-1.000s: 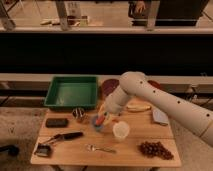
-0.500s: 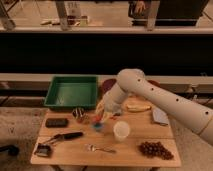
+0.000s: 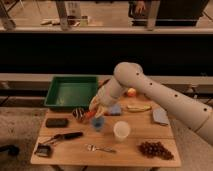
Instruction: Place pepper in metal cup
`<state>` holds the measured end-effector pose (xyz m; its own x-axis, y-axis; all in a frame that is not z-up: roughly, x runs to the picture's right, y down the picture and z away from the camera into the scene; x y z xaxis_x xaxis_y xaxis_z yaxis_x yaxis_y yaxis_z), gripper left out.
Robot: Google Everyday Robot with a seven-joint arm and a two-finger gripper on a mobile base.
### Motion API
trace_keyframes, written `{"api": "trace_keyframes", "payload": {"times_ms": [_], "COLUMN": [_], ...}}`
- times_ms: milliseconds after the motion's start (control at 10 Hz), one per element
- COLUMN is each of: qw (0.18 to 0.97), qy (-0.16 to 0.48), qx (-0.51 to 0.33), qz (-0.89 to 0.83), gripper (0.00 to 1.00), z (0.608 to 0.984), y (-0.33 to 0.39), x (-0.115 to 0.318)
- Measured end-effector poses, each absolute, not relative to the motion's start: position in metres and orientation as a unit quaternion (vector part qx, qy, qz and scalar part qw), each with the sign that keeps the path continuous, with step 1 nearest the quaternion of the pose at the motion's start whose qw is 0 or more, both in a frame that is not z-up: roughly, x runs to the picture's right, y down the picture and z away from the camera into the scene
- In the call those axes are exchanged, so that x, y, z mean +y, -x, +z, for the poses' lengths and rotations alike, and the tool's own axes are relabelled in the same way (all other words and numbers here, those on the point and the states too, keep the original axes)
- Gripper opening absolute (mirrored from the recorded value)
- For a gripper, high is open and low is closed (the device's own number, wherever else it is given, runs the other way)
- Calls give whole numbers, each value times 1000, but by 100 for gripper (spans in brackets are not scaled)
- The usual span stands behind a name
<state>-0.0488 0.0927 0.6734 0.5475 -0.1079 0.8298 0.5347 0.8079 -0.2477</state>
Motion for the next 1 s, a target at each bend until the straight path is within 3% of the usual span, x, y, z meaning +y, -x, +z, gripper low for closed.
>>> {"api": "trace_keyframes", "payload": {"times_ms": [400,1000], "qw": [796,767], "qy": [197,164], "qx": [-551,-599], "qz": [-155,-159], "gripper": [0,0], "z": [686,709], "y": [68,99], "x": [85,73]}}
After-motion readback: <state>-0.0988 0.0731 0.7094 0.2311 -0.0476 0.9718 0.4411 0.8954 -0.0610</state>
